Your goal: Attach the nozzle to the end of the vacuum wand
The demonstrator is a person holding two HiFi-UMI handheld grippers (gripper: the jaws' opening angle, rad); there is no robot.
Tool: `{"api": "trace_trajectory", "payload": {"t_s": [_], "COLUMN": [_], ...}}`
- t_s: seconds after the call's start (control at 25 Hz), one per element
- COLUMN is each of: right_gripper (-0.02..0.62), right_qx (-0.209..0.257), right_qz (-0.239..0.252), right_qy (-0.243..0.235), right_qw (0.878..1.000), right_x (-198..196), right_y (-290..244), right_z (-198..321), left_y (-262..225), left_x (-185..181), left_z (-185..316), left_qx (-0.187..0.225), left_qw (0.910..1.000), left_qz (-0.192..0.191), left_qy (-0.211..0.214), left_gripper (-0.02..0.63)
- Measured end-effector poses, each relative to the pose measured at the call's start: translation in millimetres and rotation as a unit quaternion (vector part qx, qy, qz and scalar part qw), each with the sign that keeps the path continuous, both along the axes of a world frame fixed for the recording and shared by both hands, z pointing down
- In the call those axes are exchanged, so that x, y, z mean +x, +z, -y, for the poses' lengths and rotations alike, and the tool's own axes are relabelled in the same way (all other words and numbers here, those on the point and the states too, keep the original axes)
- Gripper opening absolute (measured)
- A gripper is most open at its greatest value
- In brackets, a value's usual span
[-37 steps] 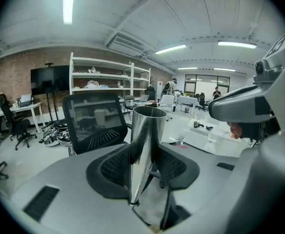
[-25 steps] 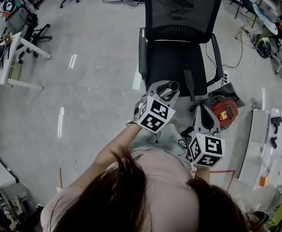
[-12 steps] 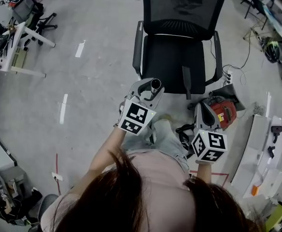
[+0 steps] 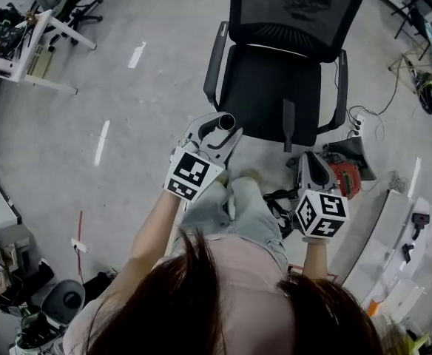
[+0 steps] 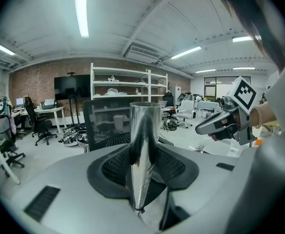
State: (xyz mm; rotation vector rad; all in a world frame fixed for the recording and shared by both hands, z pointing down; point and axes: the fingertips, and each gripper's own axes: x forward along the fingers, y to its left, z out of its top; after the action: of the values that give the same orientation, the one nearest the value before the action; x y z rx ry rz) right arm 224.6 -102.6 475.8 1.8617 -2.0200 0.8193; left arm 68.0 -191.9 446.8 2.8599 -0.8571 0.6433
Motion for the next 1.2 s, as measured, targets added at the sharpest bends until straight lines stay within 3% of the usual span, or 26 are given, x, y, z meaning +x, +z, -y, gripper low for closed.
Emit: {"api": "trace_trajectory", "payload": {"t_s": [0.48,1.2], "right_gripper": [0.028,0.029], "right_qx": [-0.047,-0.084], "right_qz": [0.004,-0.024], "right_qy": [-0.037,0.017], "right_qw": [0.998,0.996], "right_x": [40,40], "right_y": [68,161], "right_z": [1,-18], "left_y": [3,7], "left_x": [-6,-25], "left_z": [8,1], "left_qx": [0.002,0.025], "left_qw": [0.9996,0.9991], "left_qz": [-0.001,-0.031], "left_qy": [-0.027,-0.01], "left_gripper": [0.156,0.158]}}
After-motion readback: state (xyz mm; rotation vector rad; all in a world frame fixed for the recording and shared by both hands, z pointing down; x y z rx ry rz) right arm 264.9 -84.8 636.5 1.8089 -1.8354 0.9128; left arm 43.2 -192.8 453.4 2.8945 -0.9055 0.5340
